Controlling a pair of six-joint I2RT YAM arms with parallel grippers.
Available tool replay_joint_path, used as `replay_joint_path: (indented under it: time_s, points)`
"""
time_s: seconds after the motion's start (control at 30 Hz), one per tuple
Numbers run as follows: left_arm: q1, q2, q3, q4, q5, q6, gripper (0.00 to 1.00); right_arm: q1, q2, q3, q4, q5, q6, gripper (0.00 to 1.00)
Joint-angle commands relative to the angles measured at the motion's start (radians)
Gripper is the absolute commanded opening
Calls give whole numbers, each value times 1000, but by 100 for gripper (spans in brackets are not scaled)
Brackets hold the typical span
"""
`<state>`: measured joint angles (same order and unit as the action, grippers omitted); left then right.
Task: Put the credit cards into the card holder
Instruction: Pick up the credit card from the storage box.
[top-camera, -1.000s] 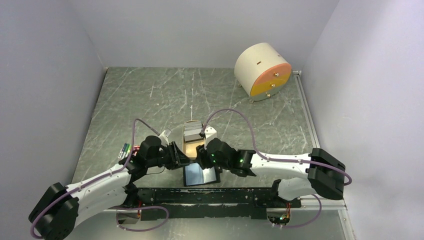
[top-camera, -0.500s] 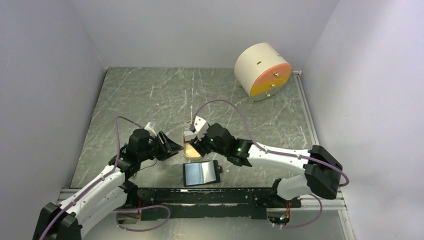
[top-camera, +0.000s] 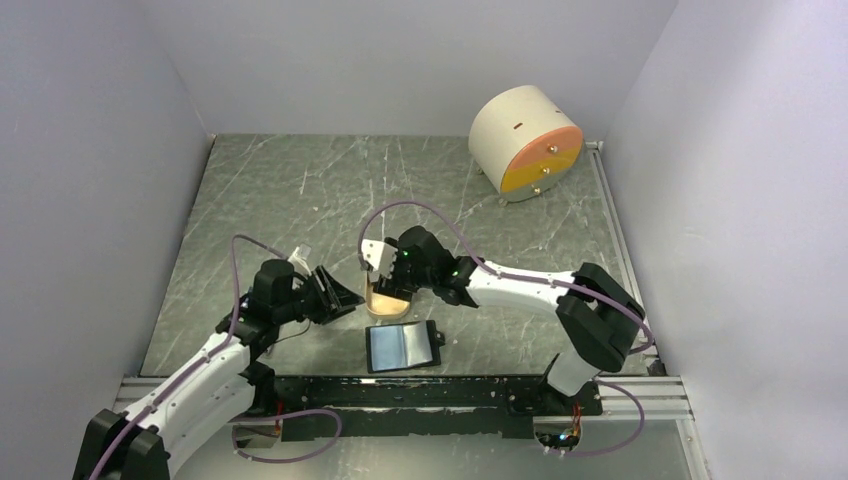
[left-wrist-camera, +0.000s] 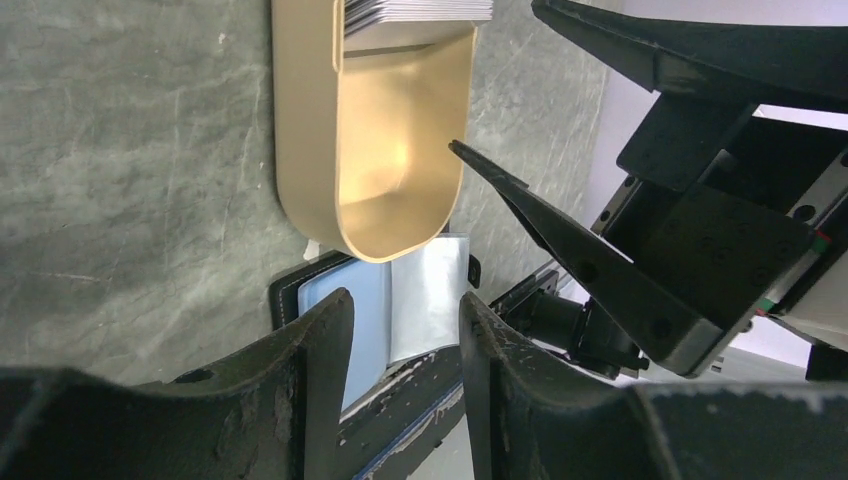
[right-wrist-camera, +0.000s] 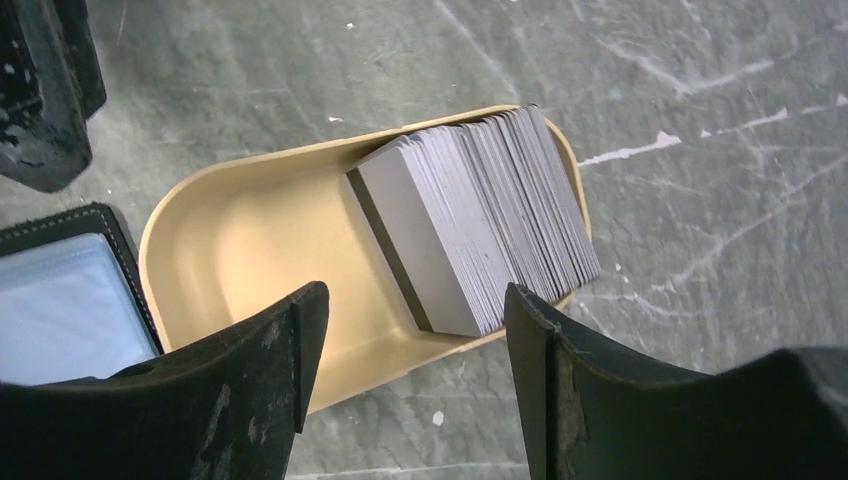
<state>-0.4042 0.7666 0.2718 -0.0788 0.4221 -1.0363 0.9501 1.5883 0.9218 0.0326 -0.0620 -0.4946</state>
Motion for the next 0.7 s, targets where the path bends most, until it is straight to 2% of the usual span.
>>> replay_joint_path:
  time_s: [0.0, 0.2, 0.37, 0.67]
  points:
    - [18, -39, -42, 9, 15, -15, 48, -6, 36, 7, 42, -60, -179, 69]
    - [16, -42, -69, 32, 45, -19, 48, -6, 104, 34, 86, -29, -304, 68]
    - [17, -54, -75, -3, 31, 3, 48, -6, 134, 25, 180, -2, -355, 67]
    - [18, -38, -92, 30, 42, 1, 48, -7, 188, 38, 199, 12, -413, 65]
